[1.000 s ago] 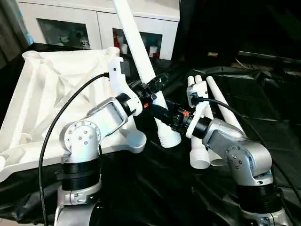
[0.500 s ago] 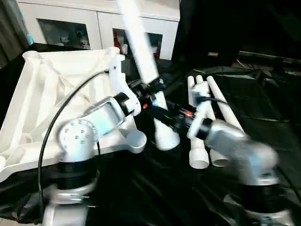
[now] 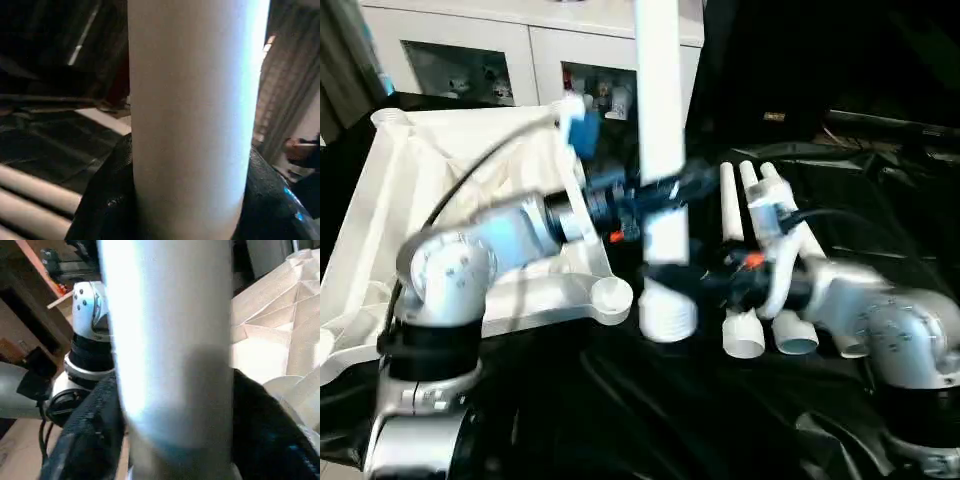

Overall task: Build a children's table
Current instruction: Pick table leg

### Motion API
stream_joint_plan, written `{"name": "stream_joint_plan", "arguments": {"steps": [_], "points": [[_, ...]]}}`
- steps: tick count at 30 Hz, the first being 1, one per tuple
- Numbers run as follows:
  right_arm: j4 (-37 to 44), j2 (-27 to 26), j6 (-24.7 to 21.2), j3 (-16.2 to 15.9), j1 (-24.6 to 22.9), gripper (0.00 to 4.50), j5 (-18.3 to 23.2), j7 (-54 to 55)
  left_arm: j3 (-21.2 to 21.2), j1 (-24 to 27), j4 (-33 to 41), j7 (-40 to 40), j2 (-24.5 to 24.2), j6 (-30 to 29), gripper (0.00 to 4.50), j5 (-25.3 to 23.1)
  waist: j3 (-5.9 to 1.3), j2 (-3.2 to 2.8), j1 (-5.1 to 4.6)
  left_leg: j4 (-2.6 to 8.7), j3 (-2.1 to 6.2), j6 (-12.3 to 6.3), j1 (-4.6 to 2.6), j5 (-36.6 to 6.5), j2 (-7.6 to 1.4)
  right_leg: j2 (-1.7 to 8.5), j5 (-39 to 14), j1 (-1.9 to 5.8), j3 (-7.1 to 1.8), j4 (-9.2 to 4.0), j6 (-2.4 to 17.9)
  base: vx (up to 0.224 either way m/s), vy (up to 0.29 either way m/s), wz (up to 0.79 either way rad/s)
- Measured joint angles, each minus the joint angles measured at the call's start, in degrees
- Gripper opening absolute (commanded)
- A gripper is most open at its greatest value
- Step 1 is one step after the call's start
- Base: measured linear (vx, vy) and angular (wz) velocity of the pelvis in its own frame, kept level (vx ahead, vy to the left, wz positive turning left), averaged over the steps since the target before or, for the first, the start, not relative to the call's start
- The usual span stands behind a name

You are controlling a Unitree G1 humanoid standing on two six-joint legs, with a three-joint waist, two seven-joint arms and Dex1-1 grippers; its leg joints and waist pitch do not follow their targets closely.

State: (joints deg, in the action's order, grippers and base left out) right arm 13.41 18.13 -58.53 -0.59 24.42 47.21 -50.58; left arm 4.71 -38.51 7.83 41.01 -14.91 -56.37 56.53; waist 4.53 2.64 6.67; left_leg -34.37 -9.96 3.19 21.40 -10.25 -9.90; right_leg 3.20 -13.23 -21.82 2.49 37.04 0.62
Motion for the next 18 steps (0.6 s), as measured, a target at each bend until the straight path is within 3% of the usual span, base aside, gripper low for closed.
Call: {"name": "stream_joint_plan", "arguments": {"steps": [8, 10, 13, 15, 18], "points": [[0.4, -0.2, -0.1, -0.5, 0.0, 2.07, 0.5, 0.7, -0.1, 0.0, -1.0, 1.5, -0.3, 0.4, 1.90, 0.0, -0.01, -0.02, -0.03, 0.00, 0.00, 0.01, 0.01, 0.0, 0.00, 0.00, 0.0, -0.01, 0.00, 0.00, 0.0, 0.000, 0.000, 0.00], [0.5, -0.6, 0.2, -0.5, 0.0, 2.05, 0.4, 1.3, 0.0, 0.1, -1.0, 1.4, -0.4, 0.6, 2.60, 0.0, -0.01, -0.02, -0.03, 0.01, 0.00, 0.01, 0.01, 0.0, 0.00, 0.00, 0.0, -0.01, 0.00, 0.00, 0.0, 0.000, 0.000, 0.00], [-0.2, -2.1, 1.7, -0.6, 0.1, 2.03, -1.1, 4.1, 0.9, 0.0, -2.2, -2.7, 1.3, 0.8, 2.69, -0.6, -0.03, -0.08, 0.01, -0.01, 0.00, 0.02, 0.00, 0.0, 0.00, 0.00, 0.0, 0.00, 0.00, 0.00, 0.0, 0.000, 0.000, 0.00], [-0.7, -2.8, 3.2, -1.2, 0.1, 1.97, -3.4, 6.5, -0.2, 0.1, -2.2, -5.5, 1.7, 2.2, 3.01, -4.1, -0.02, -0.10, -0.03, -0.02, 0.00, 0.05, 0.02, 0.0, 0.00, 0.00, 0.0, 0.00, -0.01, -0.01, 0.0, 0.000, 0.000, 0.00], [-1.7, -4.0, 5.4, -1.5, 0.2, 1.95, -6.4, 9.8, -2.6, 0.2, -1.6, -11.0, 2.1, 4.6, 3.04, -10.4, -0.01, -0.12, -0.11, -0.01, 0.02, 0.13, 0.01, 0.1, -0.01, 0.00, 0.0, 0.00, 0.01, -0.01, 0.0, 0.000, 0.000, 0.00]]}}
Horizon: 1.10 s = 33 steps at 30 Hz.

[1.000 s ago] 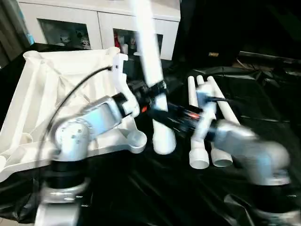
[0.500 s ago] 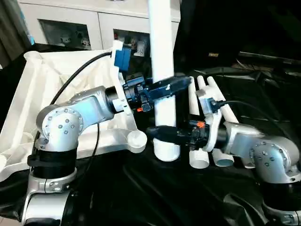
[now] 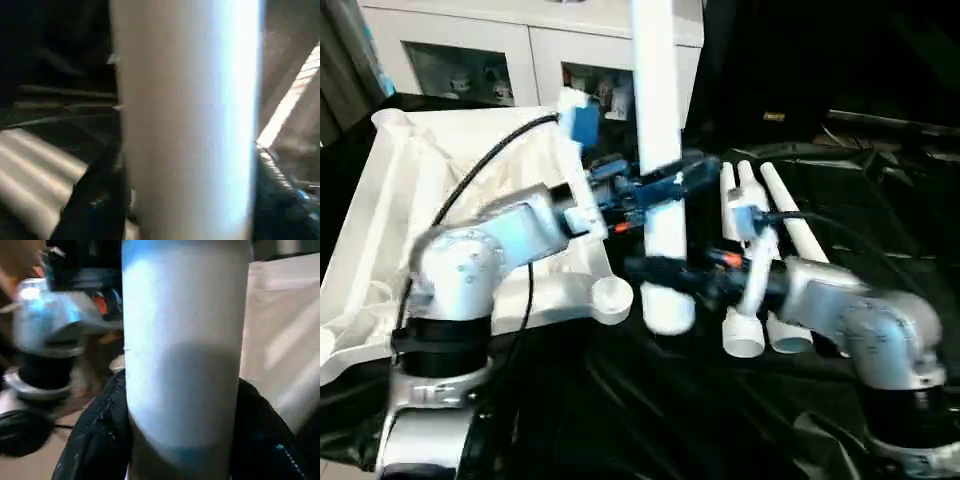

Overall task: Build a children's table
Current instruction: Pick table leg

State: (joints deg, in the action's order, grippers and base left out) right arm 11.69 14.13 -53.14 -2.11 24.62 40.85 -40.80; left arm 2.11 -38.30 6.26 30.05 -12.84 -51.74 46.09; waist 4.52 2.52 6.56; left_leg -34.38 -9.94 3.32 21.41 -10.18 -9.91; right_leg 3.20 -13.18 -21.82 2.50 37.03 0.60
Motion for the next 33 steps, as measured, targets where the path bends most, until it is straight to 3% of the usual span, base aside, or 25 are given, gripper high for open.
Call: {"name": "stream_joint_plan", "arguments": {"steps": [3, 5, 6, 10, 16, 17, 20, 23, 24, 33], "points": [[-3.0, -1.7, 1.8, 0.0, 0.4, 1.95, -2.9, 3.9, -0.9, 0.0, 0.4, -10.6, 3.7, 0.7, 2.77, -5.4, 0.03, -0.11, 0.00, -0.02, 0.00, 0.09, 0.05, 0.1, 0.01, 0.00, 0.0, 0.01, 0.00, -0.01, 0.0, 0.000, 0.000, 0.00], [-3.6, -2.1, 2.4, -0.1, 0.4, 1.95, -3.9, 5.1, -1.0, 0.0, 0.2, -14.5, 5.3, 0.9, 2.71, -6.9, 0.05, -0.13, -0.07, -0.02, 0.00, 0.11, 0.07, 0.1, 0.01, 0.00, 0.0, -0.01, 0.00, -0.02, 0.0, 0.000, 0.000, 0.00], [-3.6, -2.2, 2.5, -0.4, 0.6, 1.95, -4.5, 5.7, -1.0, 0.0, 0.3, -15.8, 5.7, 0.9, 2.47, -7.3, 0.05, -0.14, -0.08, -0.01, 0.01, 0.11, 0.07, 0.1, 0.00, 0.00, 0.0, -0.02, 0.02, -0.02, 0.0, 0.000, 0.000, 0.00], [-4.2, -2.2, 4.1, -0.6, 0.8, 1.95, -6.0, 6.4, -0.4, 0.0, 0.3, -19.1, 8.5, 1.2, 2.26, -7.8, 0.06, -0.15, -0.13, 0.00, 0.01, 0.11, 0.09, 0.1, 0.00, 0.00, 0.0, -0.03, 0.02, -0.04, 0.0, 0.000, 0.000, 0.00], [-4.7, -2.5, 6.2, -1.3, 1.5, 1.95, -7.6, 6.6, 0.6, 0.0, 0.3, -19.2, 9.0, 2.1, 2.00, -7.5, 0.09, -0.21, -0.17, -0.02, 0.01, -0.01, 0.08, 0.0, 0.00, 0.00, 0.0, -0.03, 0.02, -0.03, 0.0, 0.000, 0.000, 0.00], [-5.0, -2.6, 6.4, -1.5, 1.9, 1.95, -7.7, 6.6, 0.9, 0.0, 0.3, -19.1, 9.0, 2.2, 2.00, -7.5, 0.09, -0.21, -0.19, -0.01, 0.01, -0.01, 0.08, 0.0, 0.00, 0.00, 0.0, -0.04, 0.02, -0.03, 0.0, 0.000, 0.000, 0.00], [-5.1, -2.6, 6.2, -1.6, 2.0, 2.65, -7.3, 6.0, 0.7, 0.1, 0.5, -16.8, 8.0, 2.5, 1.98, -7.4, 0.10, -0.22, -0.13, 0.00, 0.02, -0.01, 0.08, 0.0, 0.00, 0.00, 0.0, -0.04, 0.03, -0.03, 0.0, 0.000, 0.000, 0.00], [-5.0, -1.8, 5.6, -1.5, 2.0, 2.73, -5.1, 3.3, -0.7, 0.7, 1.9, -11.2, 5.0, 3.2, 1.97, -7.0, 0.11, -0.23, -0.09, 0.00, 0.01, -0.04, 0.09, 0.0, 0.00, 0.00, 0.0, -0.04, 0.03, -0.07, 0.0, 0.000, 0.000, 0.00], [-4.8, -1.2, 5.5, -1.5, 2.0, 2.97, -4.6, 2.0, -1.8, 1.1, 2.5, -8.7, 3.3, 3.2, 1.97, -6.9, 0.10, -0.25, -0.09, -0.01, 0.01, -0.05, 0.09, 0.0, 0.00, 0.00, 0.0, -0.04, 0.03, -0.08, 0.0, 0.000, 0.000, 0.00], [-4.7, 3.0, 2.5, -0.6, 2.1, 3.09, -0.6, -5.7, -2.6, 2.1, 3.8, 2.5, -0.9, 1.5, 1.95, -2.6, -0.17, -0.80, -0.05, -0.05, 0.01, -0.06, 0.07, 0.0, 0.00, 0.00, 0.0, -0.02, 0.03, -0.01, 0.0, 0.000, 0.000, 0.00]]}}
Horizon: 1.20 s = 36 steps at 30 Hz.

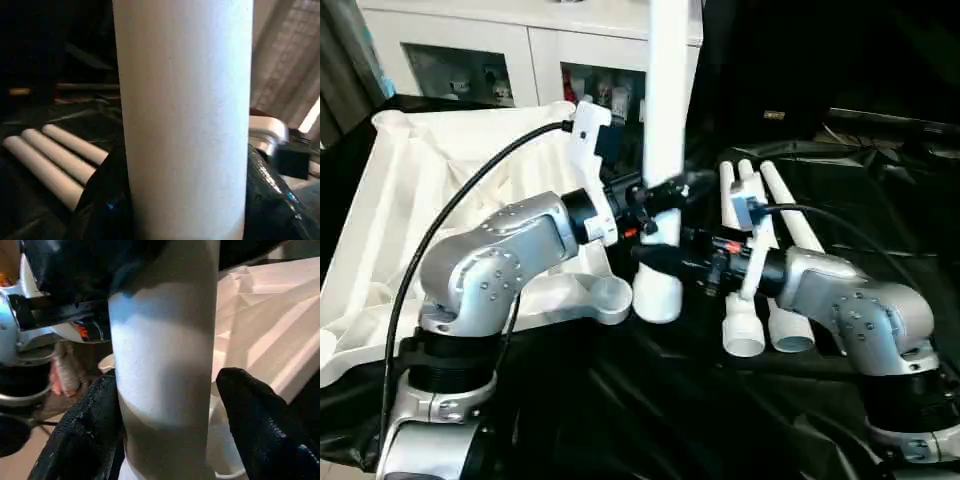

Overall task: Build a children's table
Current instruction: Pick table leg

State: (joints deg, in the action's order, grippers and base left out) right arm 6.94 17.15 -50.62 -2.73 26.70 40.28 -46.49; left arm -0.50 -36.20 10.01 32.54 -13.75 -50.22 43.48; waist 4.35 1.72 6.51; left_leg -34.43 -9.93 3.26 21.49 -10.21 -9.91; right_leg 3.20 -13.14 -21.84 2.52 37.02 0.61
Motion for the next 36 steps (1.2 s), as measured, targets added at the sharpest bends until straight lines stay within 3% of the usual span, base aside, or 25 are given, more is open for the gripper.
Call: {"name": "stream_joint_plan", "arguments": {"steps": [2, 4, 13, 18, 19, 22, 25, 27, 30, 31, 36], "points": [[0.0, 0.3, 0.0, -0.2, 0.1, 3.09, 0.0, -0.3, -0.1, -0.1, -0.2, 1.0, -0.6, 0.2, 1.95, 0.0, -0.09, -0.19, 0.00, 0.00, 0.00, 0.00, 0.00, 0.0, 0.00, 0.00, 0.0, 0.00, 0.00, 0.00, 0.0, 0.000, 0.000, 0.00], [-0.2, 1.1, 0.0, -0.6, 0.4, 2.75, -0.1, -0.6, 0.2, -0.4, -0.9, 1.0, -0.2, 0.4, 1.95, 0.1, -0.14, -0.35, 0.00, -0.01, 0.00, 0.00, 0.00, 0.0, 0.00, 0.00, 0.0, 0.00, 0.00, 0.00, 0.0, 0.000, 0.000, 0.00], [0.0, 0.9, -0.5, -1.3, 0.4, 2.09, 1.3, -2.4, 2.4, -0.4, -1.2, 1.7, 1.4, -0.7, 1.93, 4.1, -0.13, -0.41, 0.01, -0.01, 0.00, -0.02, 0.02, 0.0, 0.00, 0.00, 0.0, -0.01, 0.01, -0.01, 0.0, 0.000, 0.000, 0.00], [0.2, 0.7, -0.4, -1.5, 0.4, 1.98, 1.2, -2.2, 2.5, -0.4, -1.2, 1.8, 1.3, -0.6, 1.93, 4.1, -0.13, -0.42, 0.04, -0.02, 0.00, -0.02, 0.01, 0.0, 0.00, 0.00, 0.0, 0.00, 0.00, -0.01, 0.0, 0.000, 0.000, 0.00], [0.2, 0.5, -0.2, -1.5, 0.4, 1.97, 1.1, -2.1, 2.6, -0.4, -1.2, 1.8, 1.3, -0.6, 2.28, 4.1, -0.13, -0.42, 0.02, -0.02, 0.00, -0.02, 0.01, 0.0, 0.00, 0.00, 0.0, 0.00, 0.00, -0.01, 0.0, 0.000, 0.000, 0.00], [0.1, 0.1, 0.1, -1.5, 0.4, 1.96, 0.5, -1.2, 2.7, -0.4, -1.3, 0.0, 1.9, -0.6, 2.62, 3.8, -0.14, -0.41, 0.04, -0.03, 0.00, -0.02, 0.02, 0.0, 0.00, 0.00, 0.0, 0.00, 0.01, -0.01, 0.0, 0.000, 0.000, 0.00], [-1.0, -0.2, 0.1, -1.5, 0.6, 1.96, -0.4, 0.5, 2.8, -0.5, -1.5, -3.6, 3.9, -0.1, 2.71, 1.8, -0.13, -0.41, 0.09, -0.04, 0.00, -0.02, 0.04, 0.0, 0.00, 0.00, 0.0, 0.00, 0.00, -0.01, 0.0, 0.000, 0.000, 0.00], [-1.4, -0.1, 0.1, -1.5, 0.6, 1.95, -0.8, 1.1, 3.1, -0.8, -2.4, -5.2, 4.7, 0.3, 2.37, 1.7, -0.14, -0.41, 0.05, -0.05, 0.00, -0.02, 0.04, 0.0, 0.00, 0.00, 0.0, 0.00, 0.01, -0.01, 0.0, 0.000, 0.000, 0.00], [-1.4, -0.2, 0.7, -1.6, 0.6, 1.95, -1.3, 1.1, 3.8, -1.2, -2.9, -6.1, 5.1, 0.6, 2.31, 1.7, -0.14, -0.41, -0.08, -0.04, 0.00, -0.03, 0.04, 0.0, -0.01, 0.00, 0.0, -0.01, 0.01, -0.01, 0.0, 0.000, 0.000, 0.00], [-1.4, -0.2, 0.9, -1.7, 0.6, 1.95, -1.6, 1.2, 3.9, -1.2, -3.0, -6.2, 5.3, 0.6, 2.00, 1.7, -0.14, -0.41, -0.09, -0.04, 0.00, -0.03, 0.04, 0.0, -0.01, 0.00, 0.0, -0.01, 0.01, -0.01, 0.0, 0.000, 0.000, 0.00], [-1.6, -0.3, 1.3, -2.1, 1.0, 1.94, -2.4, 1.3, 4.0, -1.2, -3.0, -6.5, 5.5, 0.6, 1.87, 1.8, -0.14, -0.41, -0.02, -0.04, 0.00, -0.03, 0.05, 0.0, -0.01, 0.00, 0.0, -0.02, 0.01, -0.01, 0.0, 0.000, 0.000, 0.00]]}}
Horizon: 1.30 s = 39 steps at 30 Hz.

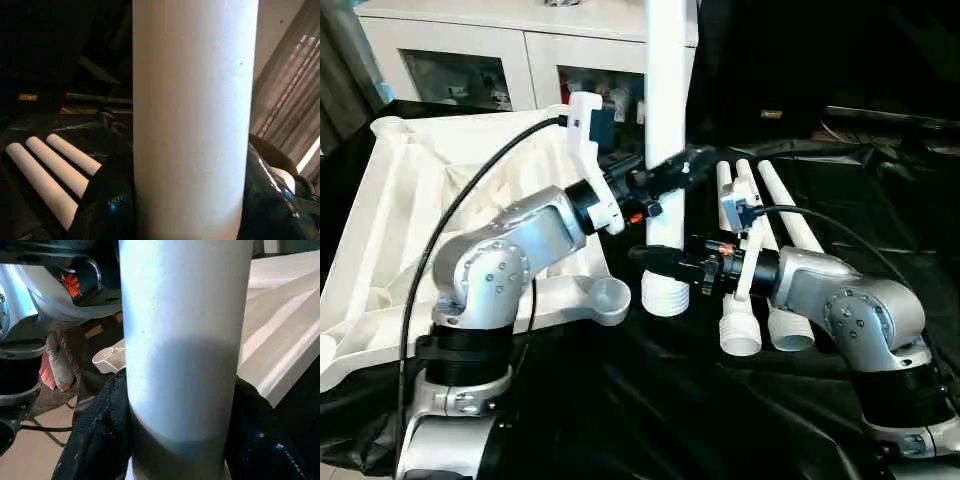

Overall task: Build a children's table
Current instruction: Pick table leg

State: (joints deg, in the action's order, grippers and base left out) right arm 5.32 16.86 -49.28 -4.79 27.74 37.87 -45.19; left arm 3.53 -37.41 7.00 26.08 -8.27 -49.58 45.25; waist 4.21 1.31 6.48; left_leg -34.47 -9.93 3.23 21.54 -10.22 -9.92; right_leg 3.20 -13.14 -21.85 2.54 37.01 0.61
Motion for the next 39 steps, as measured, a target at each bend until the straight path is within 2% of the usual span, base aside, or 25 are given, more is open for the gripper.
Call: {"name": "stream_joint_plan", "arguments": {"steps": [2, 3, 4, 6, 15, 36, 37, 39], "points": [[0.0, 0.0, 0.1, 0.0, 0.0, 1.94, 0.0, 0.0, 0.0, 0.0, 0.0, 0.0, 0.0, 0.0, 1.87, 0.0, 0.00, 0.00, 0.09, 0.00, 0.00, -0.01, 0.01, 0.0, 0.00, 0.00, 0.0, 0.00, 0.00, 0.00, 0.0, 0.000, 0.000, 0.00], [0.0, 0.0, 0.2, -0.1, 0.0, 2.29, -0.2, 0.0, 0.0, 0.0, 0.0, 0.0, 0.0, 0.0, 1.87, 0.0, 0.00, 0.00, 0.14, -0.01, 0.00, -0.02, 0.01, 0.0, 0.00, 0.00, 0.0, 0.00, 0.00, 0.00, 0.0, 0.000, 0.000, 0.00], [0.0, 0.0, 0.4, -0.1, 0.0, 2.29, -0.2, -0.1, 0.0, 0.0, 0.0, 0.2, -0.1, 0.0, 1.87, 0.0, 0.00, 0.00, 0.13, -0.01, 0.00, -0.02, 0.01, 0.0, 0.00, 0.00, 0.0, 0.00, 0.00, 0.00, 0.0, 0.000, 0.000, 0.00], [-0.3, -0.1, 0.0, -0.1, 0.1, 2.64, 0.3, -0.5, -0.3, 0.0, 0.0, 1.8, -0.8, 0.0, 1.87, 0.1, 0.00, 0.00, 0.08, 0.00, 0.00, -0.03, 0.01, 0.0, 0.00, 0.00, 0.0, 0.00, 0.00, 0.00, 0.0, 0.000, 0.000, 0.00], [-0.1, 3.7, -1.5, -0.3, 1.0, 3.28, 1.6, -5.4, -4.5, -2.3, -0.4, 9.7, -3.2, -0.7, 1.87, 0.1, 0.00, 0.00, 0.09, -0.01, 0.00, -0.11, 0.05, 0.0, 0.01, 0.00, 0.0, -0.01, 0.00, -0.01, 0.0, 0.000, 0.000, 0.00], [0.3, 7.0, -2.6, -2.4, 1.4, 3.31, 1.8, -9.1, -4.8, -3.1, -2.3, 13.8, -3.7, -1.8, 1.87, 1.3, 0.00, 0.00, 0.01, -0.02, 0.00, -0.14, 0.05, 0.0, 0.00, 0.00, 0.0, -0.01, 0.01, 0.00, 0.0, 0.000, 0.000, 0.00], [0.3, 7.0, -2.6, -2.4, 1.4, 3.03, 1.8, -9.1, -4.8, -3.1, -2.3, 13.8, -3.7, -1.8, 1.87, 1.3, 0.00, 0.00, 0.01, -0.02, 0.00, -0.14, 0.05, 0.0, 0.00, 0.00, 0.0, -0.01, 0.01, 0.00, 0.0, 0.000, 0.000, 0.00], [0.3, 6.9, -2.6, -2.4, 1.4, 2.93, 2.0, -9.1, -4.7, -3.1, -2.3, 13.8, -3.7, -1.8, 1.87, 1.3, 0.00, 0.00, 0.01, -0.02, 0.00, -0.14, 0.05, 0.0, 0.00, 0.00, 0.0, -0.01, 0.01, 0.00, 0.0, 0.000, 0.000, 0.00]]}}
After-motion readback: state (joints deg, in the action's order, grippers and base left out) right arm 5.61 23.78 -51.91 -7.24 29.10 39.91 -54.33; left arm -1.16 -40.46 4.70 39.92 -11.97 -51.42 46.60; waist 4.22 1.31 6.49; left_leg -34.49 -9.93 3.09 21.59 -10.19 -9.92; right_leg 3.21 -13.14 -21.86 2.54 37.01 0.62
